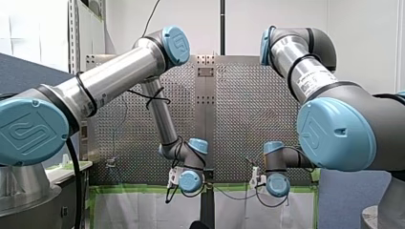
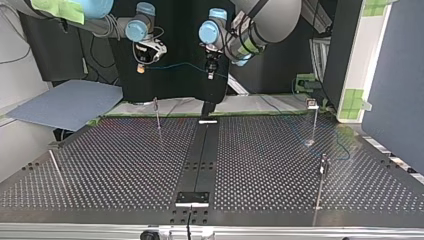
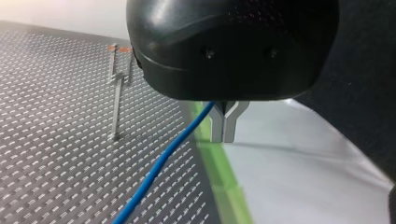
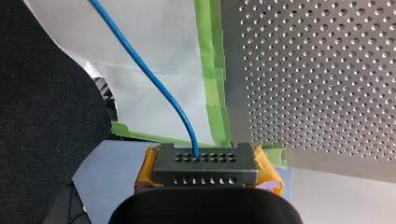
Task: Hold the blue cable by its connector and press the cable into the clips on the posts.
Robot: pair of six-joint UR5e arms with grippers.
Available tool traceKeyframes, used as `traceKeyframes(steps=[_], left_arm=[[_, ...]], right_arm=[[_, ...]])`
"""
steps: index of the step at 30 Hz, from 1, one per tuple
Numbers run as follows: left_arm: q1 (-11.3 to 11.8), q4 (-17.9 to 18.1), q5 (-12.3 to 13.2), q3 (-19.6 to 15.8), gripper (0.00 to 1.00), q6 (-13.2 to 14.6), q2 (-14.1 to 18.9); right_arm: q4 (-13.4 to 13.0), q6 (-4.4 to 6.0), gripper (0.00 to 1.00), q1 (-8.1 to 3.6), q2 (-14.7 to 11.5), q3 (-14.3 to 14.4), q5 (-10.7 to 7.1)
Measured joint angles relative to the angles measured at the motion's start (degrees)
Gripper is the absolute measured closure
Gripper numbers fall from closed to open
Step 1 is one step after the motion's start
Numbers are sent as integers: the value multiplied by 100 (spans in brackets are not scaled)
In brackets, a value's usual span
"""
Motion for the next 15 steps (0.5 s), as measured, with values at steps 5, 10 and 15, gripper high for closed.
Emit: traceKeyframes(steps=[5, 10, 15], left_arm=[[-205, -243, -155, 241, 100, -122, -244], [-316, -477, -301, 478, 100, -188, -480], [-383, -741, -468, 741, 100, -207, -637]], right_arm=[[32, -93, 100, -76, 0, -65, -242], [6, -123, 100, -116, 1, -112, -491], [70, -148, 100, -155, 0, -212, -720]])
